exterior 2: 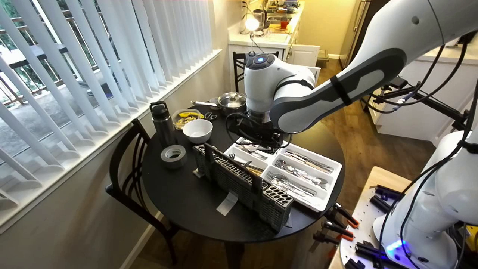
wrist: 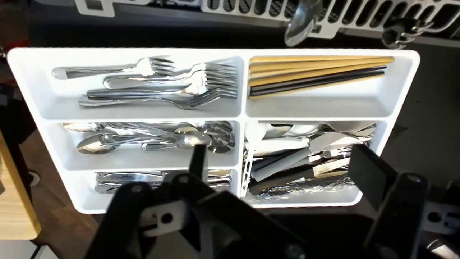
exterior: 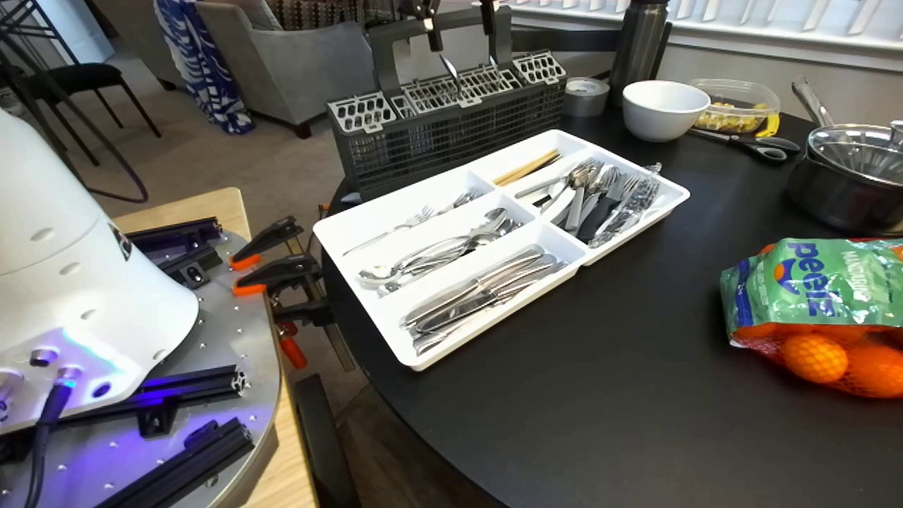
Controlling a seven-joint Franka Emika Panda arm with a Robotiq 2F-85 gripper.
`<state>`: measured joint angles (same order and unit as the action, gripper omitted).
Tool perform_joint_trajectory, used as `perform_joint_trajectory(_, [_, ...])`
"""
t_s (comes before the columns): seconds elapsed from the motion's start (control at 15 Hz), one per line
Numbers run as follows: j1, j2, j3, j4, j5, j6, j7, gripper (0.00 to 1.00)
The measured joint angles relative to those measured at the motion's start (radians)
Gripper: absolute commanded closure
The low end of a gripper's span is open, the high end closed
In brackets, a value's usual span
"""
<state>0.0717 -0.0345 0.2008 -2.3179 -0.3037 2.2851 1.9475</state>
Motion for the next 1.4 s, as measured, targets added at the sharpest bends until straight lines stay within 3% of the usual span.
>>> perform_joint_trajectory(0.27, [0.001, 0.030, -0.015, -0.002, -0.058, 0.139, 0.114, 0.00])
perform_joint_trajectory(0.47, [0.015, 0.068, -0.023, -0.013, -0.129, 0.260, 0.324, 0.00])
perform_joint_trajectory(0.8, [0.069, 0.075, -0.048, -0.016, -0.346, 0.278, 0.693, 0.00])
perform_joint_trajectory(1.13, [0.068, -0.084, -0.060, -0.001, -0.315, 0.142, 0.664, 0.00])
perform_joint_trajectory(1.4, [0.070, -0.106, -0.030, -0.015, -0.220, 0.015, 0.664, 0.00])
